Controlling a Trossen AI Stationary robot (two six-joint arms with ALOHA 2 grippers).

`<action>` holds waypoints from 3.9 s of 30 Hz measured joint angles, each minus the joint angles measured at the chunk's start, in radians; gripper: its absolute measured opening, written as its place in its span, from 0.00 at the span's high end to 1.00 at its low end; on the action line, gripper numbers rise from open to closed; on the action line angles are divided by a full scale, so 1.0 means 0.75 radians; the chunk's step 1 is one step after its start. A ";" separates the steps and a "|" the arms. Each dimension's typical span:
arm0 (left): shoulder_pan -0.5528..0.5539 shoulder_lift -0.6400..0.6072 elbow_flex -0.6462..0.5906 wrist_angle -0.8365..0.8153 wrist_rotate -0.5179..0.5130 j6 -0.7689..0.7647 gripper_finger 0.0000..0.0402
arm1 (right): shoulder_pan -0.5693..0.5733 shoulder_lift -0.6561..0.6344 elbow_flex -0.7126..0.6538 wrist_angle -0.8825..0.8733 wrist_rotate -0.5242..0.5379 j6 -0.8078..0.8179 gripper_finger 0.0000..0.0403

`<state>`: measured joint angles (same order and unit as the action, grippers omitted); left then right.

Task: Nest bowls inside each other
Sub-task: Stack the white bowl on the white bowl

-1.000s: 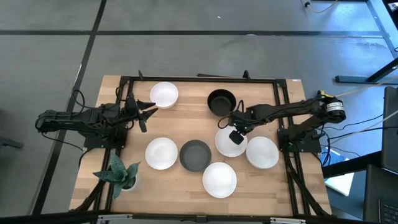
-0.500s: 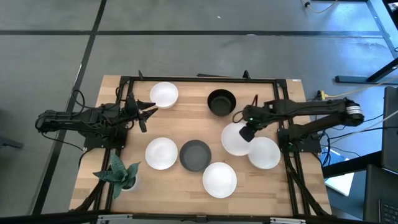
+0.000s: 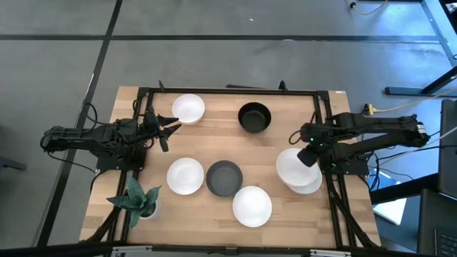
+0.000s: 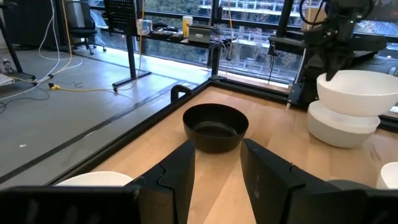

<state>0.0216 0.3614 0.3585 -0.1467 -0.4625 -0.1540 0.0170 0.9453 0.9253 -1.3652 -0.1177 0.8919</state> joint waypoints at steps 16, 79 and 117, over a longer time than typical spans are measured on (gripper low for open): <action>0.000 0.000 0.000 0.000 0.000 0.000 0.69 | 0.135 0.002 -0.044 -0.115 0.049 0.139 0.99; 0.000 0.000 0.000 0.000 0.000 -0.001 0.69 | 0.189 0.330 0.022 0.879 0.146 -0.440 0.56; 0.000 0.000 0.000 0.000 0.000 0.000 0.69 | 0.257 0.876 0.380 0.928 -0.182 -0.912 0.55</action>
<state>0.0216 0.3616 0.3584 -0.1467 -0.4623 -0.1543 0.2100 1.6024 1.2106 -0.6693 -0.2539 0.2081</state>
